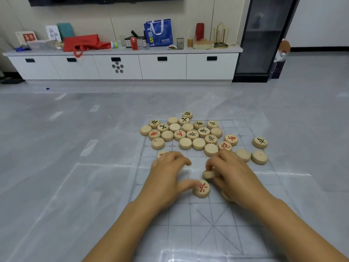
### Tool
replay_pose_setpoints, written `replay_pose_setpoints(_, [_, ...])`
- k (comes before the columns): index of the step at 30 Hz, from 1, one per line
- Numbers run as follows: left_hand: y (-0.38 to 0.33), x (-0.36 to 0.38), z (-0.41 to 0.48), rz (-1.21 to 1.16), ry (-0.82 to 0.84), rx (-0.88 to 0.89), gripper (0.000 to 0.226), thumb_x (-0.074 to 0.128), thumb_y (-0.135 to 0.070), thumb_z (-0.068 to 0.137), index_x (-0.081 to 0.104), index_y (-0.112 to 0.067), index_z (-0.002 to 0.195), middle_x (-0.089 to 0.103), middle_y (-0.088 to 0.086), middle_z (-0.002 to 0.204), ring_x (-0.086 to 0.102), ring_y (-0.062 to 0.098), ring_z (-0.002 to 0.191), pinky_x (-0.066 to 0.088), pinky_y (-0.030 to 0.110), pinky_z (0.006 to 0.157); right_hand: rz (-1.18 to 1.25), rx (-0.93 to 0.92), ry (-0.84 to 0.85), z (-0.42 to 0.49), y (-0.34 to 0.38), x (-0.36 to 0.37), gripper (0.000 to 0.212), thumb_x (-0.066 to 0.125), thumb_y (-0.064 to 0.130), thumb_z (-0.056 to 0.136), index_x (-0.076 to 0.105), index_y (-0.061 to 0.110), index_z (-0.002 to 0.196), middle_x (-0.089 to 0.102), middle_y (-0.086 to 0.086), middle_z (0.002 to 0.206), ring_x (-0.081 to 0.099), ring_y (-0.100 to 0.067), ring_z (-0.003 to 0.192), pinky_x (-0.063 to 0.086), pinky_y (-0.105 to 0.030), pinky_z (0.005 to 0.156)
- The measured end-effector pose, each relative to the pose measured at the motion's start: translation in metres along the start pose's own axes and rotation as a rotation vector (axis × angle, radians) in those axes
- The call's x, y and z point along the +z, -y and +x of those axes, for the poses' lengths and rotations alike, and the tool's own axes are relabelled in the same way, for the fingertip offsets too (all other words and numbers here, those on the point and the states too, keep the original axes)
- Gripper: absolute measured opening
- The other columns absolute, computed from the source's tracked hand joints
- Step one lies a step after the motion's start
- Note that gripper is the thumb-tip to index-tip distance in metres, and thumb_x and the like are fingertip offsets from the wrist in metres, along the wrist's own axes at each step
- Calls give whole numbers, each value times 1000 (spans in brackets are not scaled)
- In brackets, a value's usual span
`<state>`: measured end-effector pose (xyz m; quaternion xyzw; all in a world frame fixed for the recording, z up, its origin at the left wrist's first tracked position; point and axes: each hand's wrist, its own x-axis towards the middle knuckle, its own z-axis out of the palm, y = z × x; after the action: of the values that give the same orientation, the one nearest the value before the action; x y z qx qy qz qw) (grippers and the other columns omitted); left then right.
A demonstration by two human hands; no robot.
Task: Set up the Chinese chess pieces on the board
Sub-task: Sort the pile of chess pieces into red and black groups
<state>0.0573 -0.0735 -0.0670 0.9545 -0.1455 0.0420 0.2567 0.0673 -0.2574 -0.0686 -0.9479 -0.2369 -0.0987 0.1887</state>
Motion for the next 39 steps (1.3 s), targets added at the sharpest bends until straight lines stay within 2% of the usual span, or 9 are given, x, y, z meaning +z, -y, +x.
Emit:
replay_pose_setpoints(4, [16, -3, 4, 91, -82, -143, 55, 51, -42, 89, 33, -32, 139, 14, -8, 155, 6, 14, 143, 9, 32, 113, 67, 0, 51, -14, -4, -4, 20, 65, 31, 81, 64, 24, 100, 57, 11, 103, 45, -7, 93, 30, -18, 79])
replay_pose_setpoints(10, [15, 10, 4, 133, 164, -103, 50, 32, -42, 96, 18, -37, 144, 0, -8, 157, -9, 16, 145, 0, 35, 117, 264, 192, -46, -12, -28, -17, 27, 56, 23, 88, 61, 21, 115, 52, 8, 123, 43, -10, 117, 30, -25, 100])
replay_pose_setpoints(18, [13, 8, 5, 120, 48, -23, 36, 39, -26, 97, 44, -27, 132, 38, -6, 143, 15, 17, 142, 17, 28, 111, -84, 493, -29, -12, -80, -22, 33, 50, 25, 92, 58, 8, 119, 55, -11, 125, 45, -33, 111, 38, -38, 86])
replay_pose_setpoints(22, [19, 14, 7, 150, -45, -1, 37, 33, -36, 94, 60, -20, 114, 59, 3, 112, 51, 25, 113, 43, 40, 92, 34, 581, 13, -6, -77, -23, 49, 64, 25, 83, 50, 11, 128, 46, -14, 125, 43, -33, 116, 38, -37, 92])
replay_pose_setpoints(25, [31, 16, 9, 228, -97, -34, 37, 29, -37, 91, 60, -21, 104, 60, 3, 99, 57, 26, 92, 44, 35, 75, 126, 543, 20, -8, -72, -28, 33, 70, 18, 76, 55, 24, 105, 40, -5, 108, 44, -27, 107, 39, -30, 79])
replay_pose_setpoints(28, [37, 15, 8, 232, -123, -85, 37, 30, -36, 91, 60, -20, 105, 60, 9, 111, 57, 31, 101, 44, 39, 81, 122, 384, 62, -12, -65, -28, 27, 65, 13, 80, 45, 31, 82, 38, 3, 96, 41, -17, 91, 35, -24, 66])
replay_pose_setpoints(32, [28, 12, 7, 209, -93, -107, 32, 35, -28, 97, 51, -23, 124, 37, 3, 146, 30, 23, 136, 23, 45, 110, 188, 360, 222, -12, -59, -33, 23, 68, 39, 76, 53, 33, 93, 42, 11, 99, 43, -7, 92, 36, -20, 71])
replay_pose_setpoints(37, [17, 14, 8, 201, 24, -15, 41, 31, -29, 99, 31, -30, 140, 10, -10, 156, -2, 7, 144, -3, 36, 117, 168, 366, -88, -7, -57, -27, 4, 58, 25, 87, 61, 23, 89, 50, 3, 97, 49, -8, 71, 33, -19, 60])
replay_pose_setpoints(39, [11, 15, 8, 182, 60, 30, 41, 30, -30, 99, 31, -29, 140, 12, -11, 156, 1, 5, 144, -2, 33, 117, 113, 397, -118, -6, -60, -18, 23, 57, 22, 88, 59, 18, 110, 48, -1, 115, 54, -18, 82, 40, -26, 71])
